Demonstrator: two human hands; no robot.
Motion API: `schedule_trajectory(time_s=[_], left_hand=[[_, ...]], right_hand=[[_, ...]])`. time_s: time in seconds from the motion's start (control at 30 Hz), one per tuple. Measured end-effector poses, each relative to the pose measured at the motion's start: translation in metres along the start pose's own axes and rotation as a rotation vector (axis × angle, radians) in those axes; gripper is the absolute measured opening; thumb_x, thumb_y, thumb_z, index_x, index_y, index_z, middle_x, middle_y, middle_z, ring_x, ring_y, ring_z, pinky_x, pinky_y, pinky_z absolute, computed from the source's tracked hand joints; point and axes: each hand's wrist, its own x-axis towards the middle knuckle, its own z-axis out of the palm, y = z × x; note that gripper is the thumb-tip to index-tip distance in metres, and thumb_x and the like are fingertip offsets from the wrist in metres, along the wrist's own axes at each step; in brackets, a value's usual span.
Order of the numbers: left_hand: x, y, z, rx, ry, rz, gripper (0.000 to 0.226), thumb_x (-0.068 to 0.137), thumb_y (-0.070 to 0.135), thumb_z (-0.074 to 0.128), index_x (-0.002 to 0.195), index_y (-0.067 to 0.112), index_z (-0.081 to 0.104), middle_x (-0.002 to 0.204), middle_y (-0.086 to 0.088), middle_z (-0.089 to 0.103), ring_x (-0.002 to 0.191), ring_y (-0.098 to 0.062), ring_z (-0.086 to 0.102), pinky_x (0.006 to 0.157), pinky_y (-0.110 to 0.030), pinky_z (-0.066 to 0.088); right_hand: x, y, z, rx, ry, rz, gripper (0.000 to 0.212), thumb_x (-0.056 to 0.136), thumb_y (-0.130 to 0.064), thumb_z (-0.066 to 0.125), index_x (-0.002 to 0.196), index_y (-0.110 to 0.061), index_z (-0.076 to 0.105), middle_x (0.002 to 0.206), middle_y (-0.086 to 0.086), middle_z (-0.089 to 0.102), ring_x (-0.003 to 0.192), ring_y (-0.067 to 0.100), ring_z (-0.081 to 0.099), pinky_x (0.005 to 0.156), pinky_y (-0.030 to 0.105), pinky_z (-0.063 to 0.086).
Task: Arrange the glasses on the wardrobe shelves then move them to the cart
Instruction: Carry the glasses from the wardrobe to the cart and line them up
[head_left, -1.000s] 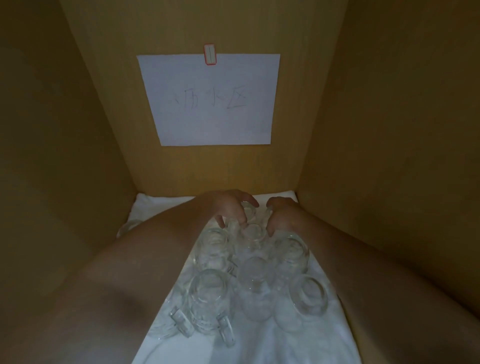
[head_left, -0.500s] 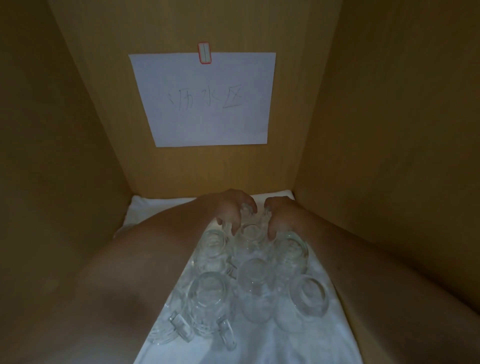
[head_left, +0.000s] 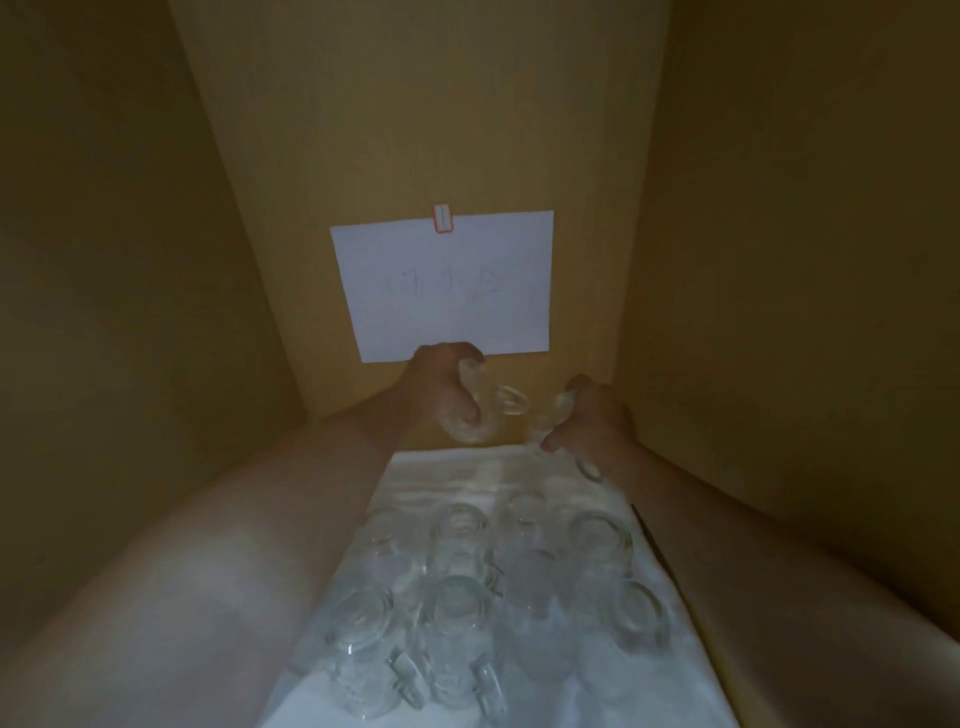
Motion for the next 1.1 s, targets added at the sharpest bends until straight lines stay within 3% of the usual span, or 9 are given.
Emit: schedule_trajectory(time_s=[0.17,0.27,0.33,0.53,0.6,0.67,0.8,0.97,1.1], left_hand=[[-0.036,0.017,-0.038,-0.451,0.216,-0.166,0.077,0.043,0.023,0.098,0.113,0.031,0.067,0.108,0.007,0.062,0.099,-0.020,0.065,0.077,-0.039,0.062],[-0.067,0.023,-0.057,-0.751,0.287,-0.196,0.062,0.049,0.019,0.097,0.100,0.034,0.064,0.103,0.015,0.060,0.092,-0.018,0.067,0.071,-0.048,0.064],[-0.087,0.021,-0.069,-0.955,0.302,-0.242,0.062,0.059,0.010,0.097,0.107,0.030,0.064,0.111,0.009,0.060,0.094,-0.021,0.068,0.067,-0.051,0.064],[-0.156,0.015,-0.094,-1.330,0.280,-0.230,0.069,0.070,0.004,0.089,0.126,0.017,0.051,0.127,-0.011,0.059,0.104,-0.036,0.070,0.077,-0.058,0.061],[-0.179,0.017,-0.100,-1.392,0.242,-0.210,0.066,0.073,0.003,0.085,0.129,0.014,0.051,0.128,-0.014,0.062,0.102,-0.037,0.071,0.080,-0.058,0.061],[-0.202,0.023,-0.106,-1.455,0.223,-0.227,0.052,0.076,0.002,0.080,0.122,0.012,0.059,0.121,-0.017,0.067,0.092,-0.035,0.075,0.079,-0.057,0.061],[-0.246,0.034,-0.115,-1.589,0.228,-0.220,0.039,0.074,0.001,0.076,0.110,0.011,0.065,0.108,-0.020,0.070,0.088,-0.039,0.075,0.080,-0.060,0.060],[-0.288,0.043,-0.117,-1.730,0.176,-0.150,0.057,0.067,0.006,0.081,0.121,0.010,0.066,0.121,-0.023,0.067,0.105,-0.045,0.068,0.082,-0.057,0.058],[-0.312,0.056,-0.100,-1.737,0.117,-0.133,0.055,0.073,0.040,0.089,0.116,0.010,0.070,0.112,-0.020,0.074,0.092,-0.040,0.074,0.080,-0.052,0.058]], right_hand=[[-0.022,-0.019,-0.021,0.502,0.092,0.096,0.072,0.054,-0.026,0.098,0.115,-0.012,0.063,0.110,0.005,0.069,0.099,0.026,0.069,0.077,0.039,0.061],[-0.049,-0.025,-0.027,0.862,0.086,0.139,0.048,0.055,-0.018,0.098,0.090,-0.017,0.065,0.086,0.001,0.068,0.076,0.019,0.069,0.058,0.040,0.061],[-0.068,-0.025,-0.032,1.021,0.007,0.131,0.038,0.060,-0.017,0.095,0.088,-0.012,0.070,0.078,0.002,0.065,0.067,0.017,0.066,0.055,0.036,0.058],[-0.126,-0.024,-0.042,1.284,-0.176,0.100,0.039,0.076,-0.027,0.086,0.111,-0.015,0.076,0.106,0.011,0.062,0.097,0.027,0.062,0.084,0.044,0.060],[-0.149,-0.027,-0.044,1.358,-0.194,0.091,0.040,0.078,-0.029,0.084,0.114,-0.015,0.074,0.116,0.008,0.069,0.106,0.027,0.068,0.079,0.044,0.063],[-0.171,-0.030,-0.045,1.488,-0.216,0.098,0.037,0.084,-0.027,0.078,0.119,-0.014,0.071,0.117,0.008,0.074,0.104,0.028,0.073,0.073,0.040,0.062],[-0.217,-0.036,-0.049,1.735,-0.268,0.073,0.043,0.091,-0.023,0.065,0.132,-0.010,0.064,0.122,0.013,0.072,0.111,0.032,0.071,0.095,0.045,0.055],[-0.280,-0.031,-0.057,1.898,-0.337,-0.003,0.043,0.088,-0.044,0.074,0.111,-0.009,0.079,0.126,0.013,0.071,0.113,0.035,0.069,0.080,0.041,0.059],[-0.324,-0.023,-0.067,1.981,-0.373,-0.048,0.063,0.086,-0.056,0.074,0.117,-0.002,0.075,0.132,0.018,0.066,0.115,0.035,0.068,0.083,0.046,0.060]])
